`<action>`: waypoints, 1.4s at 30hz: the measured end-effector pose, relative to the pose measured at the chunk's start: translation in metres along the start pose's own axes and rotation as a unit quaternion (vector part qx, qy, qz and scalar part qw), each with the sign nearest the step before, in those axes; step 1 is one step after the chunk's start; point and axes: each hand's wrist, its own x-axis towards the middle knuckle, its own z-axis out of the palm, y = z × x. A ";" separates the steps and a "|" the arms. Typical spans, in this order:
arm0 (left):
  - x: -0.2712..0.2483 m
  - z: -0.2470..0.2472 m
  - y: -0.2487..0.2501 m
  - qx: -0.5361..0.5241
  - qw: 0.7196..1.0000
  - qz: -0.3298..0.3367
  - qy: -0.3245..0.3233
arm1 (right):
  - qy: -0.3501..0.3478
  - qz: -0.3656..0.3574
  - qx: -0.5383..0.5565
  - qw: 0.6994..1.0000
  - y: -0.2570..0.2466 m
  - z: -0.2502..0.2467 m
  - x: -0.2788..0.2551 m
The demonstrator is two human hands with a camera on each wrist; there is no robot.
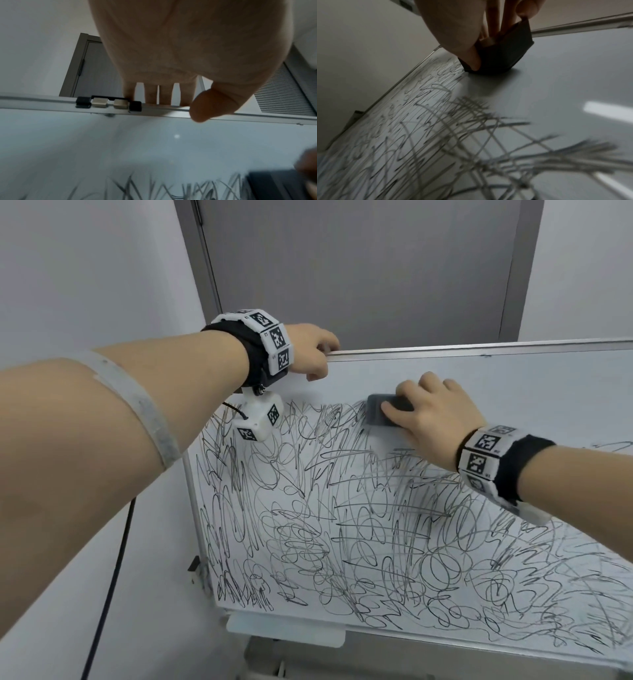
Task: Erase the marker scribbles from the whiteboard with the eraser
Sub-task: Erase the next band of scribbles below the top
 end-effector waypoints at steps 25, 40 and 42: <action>0.000 0.008 -0.032 -0.009 0.999 0.048 -0.006 | -0.012 -0.058 0.023 0.998 -0.048 0.018 0.013; 0.005 0.022 -0.031 0.026 0.999 0.032 0.030 | 0.001 -0.025 0.026 0.999 -0.048 0.012 0.039; 0.005 0.020 -0.031 0.023 0.999 0.031 0.023 | 0.022 0.020 0.031 0.999 -0.048 0.009 0.045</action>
